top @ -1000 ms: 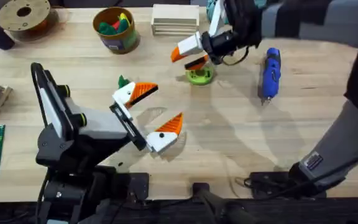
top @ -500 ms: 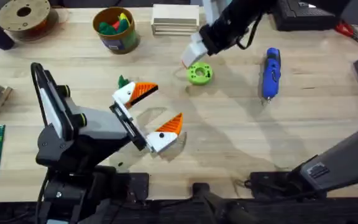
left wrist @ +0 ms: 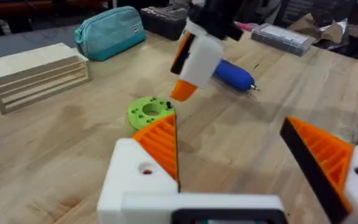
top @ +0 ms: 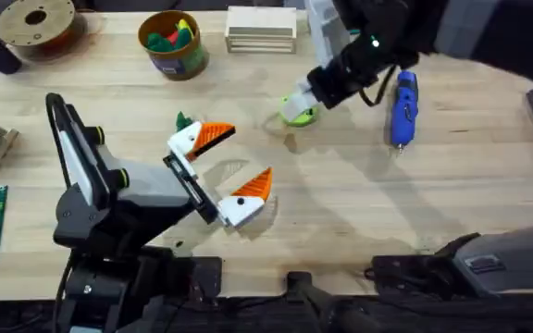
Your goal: Pick up the gripper from the table and insert it into the empty holder that is missing its gripper. Then pick up a screw, insert it into the mounting hole, and use the screwdriver to tighten it. Finally, clean up the table by picking up the vegetable and placing it into the bucket.
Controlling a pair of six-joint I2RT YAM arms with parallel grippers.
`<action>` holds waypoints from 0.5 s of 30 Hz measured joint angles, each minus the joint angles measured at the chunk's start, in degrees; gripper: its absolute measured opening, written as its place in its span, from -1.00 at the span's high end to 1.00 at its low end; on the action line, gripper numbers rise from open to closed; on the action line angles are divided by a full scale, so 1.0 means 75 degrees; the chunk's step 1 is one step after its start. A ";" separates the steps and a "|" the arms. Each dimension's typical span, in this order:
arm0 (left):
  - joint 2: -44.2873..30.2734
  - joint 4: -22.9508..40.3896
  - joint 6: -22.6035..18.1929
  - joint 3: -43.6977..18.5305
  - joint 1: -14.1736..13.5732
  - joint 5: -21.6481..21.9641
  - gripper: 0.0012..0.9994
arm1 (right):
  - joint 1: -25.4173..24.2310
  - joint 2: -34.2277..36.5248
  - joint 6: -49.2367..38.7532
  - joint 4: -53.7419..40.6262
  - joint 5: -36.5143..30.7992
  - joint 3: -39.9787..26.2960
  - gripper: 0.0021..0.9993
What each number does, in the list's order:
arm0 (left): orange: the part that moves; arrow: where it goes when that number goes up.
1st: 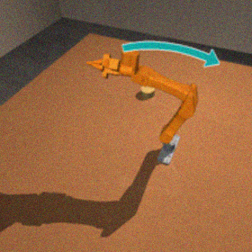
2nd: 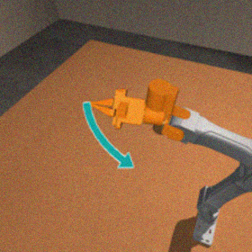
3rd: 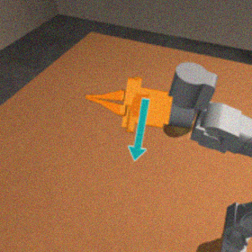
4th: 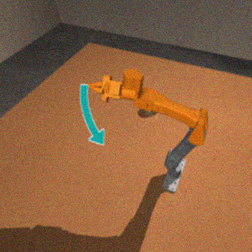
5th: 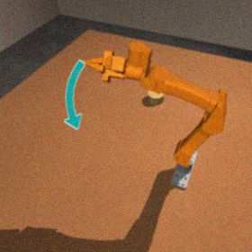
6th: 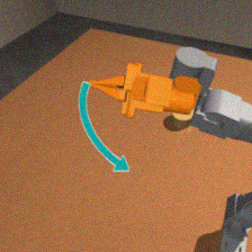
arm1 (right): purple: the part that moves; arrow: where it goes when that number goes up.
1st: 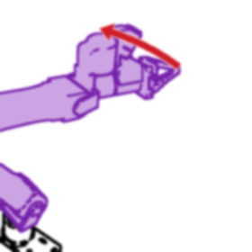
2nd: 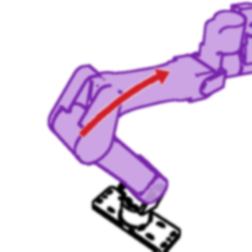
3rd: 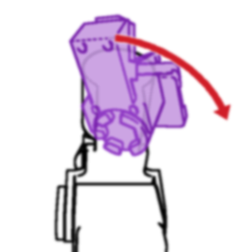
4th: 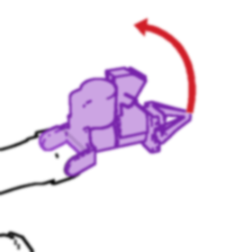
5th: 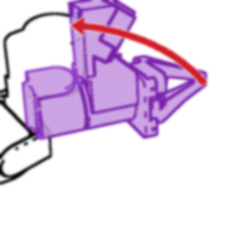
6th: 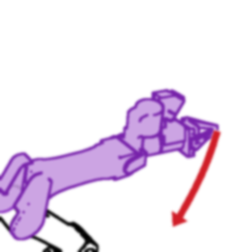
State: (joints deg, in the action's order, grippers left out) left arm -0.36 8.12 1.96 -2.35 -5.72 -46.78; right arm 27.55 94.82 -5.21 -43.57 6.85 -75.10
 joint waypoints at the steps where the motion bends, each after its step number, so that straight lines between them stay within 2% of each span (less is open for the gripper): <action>1: 0.0000 0.0000 0.0000 0.0000 0.0000 -0.0001 -0.97 | -0.0008 -0.0093 0.0024 0.0062 -0.0003 0.0118 -0.88; 5: 0.0000 0.0000 0.0000 0.0000 0.0000 -0.0001 -0.97 | -0.0051 -0.0110 0.0067 0.0254 -0.0017 0.0309 -0.83; 15: 0.0000 0.0002 0.0000 0.0000 0.0000 0.0002 -0.97 | -0.0075 0.0562 0.0075 0.0870 -0.0037 0.0344 -0.30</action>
State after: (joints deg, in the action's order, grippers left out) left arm -0.36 8.14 1.96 -2.35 -5.72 -46.77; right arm 26.98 99.04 -4.65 -37.04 6.57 -72.51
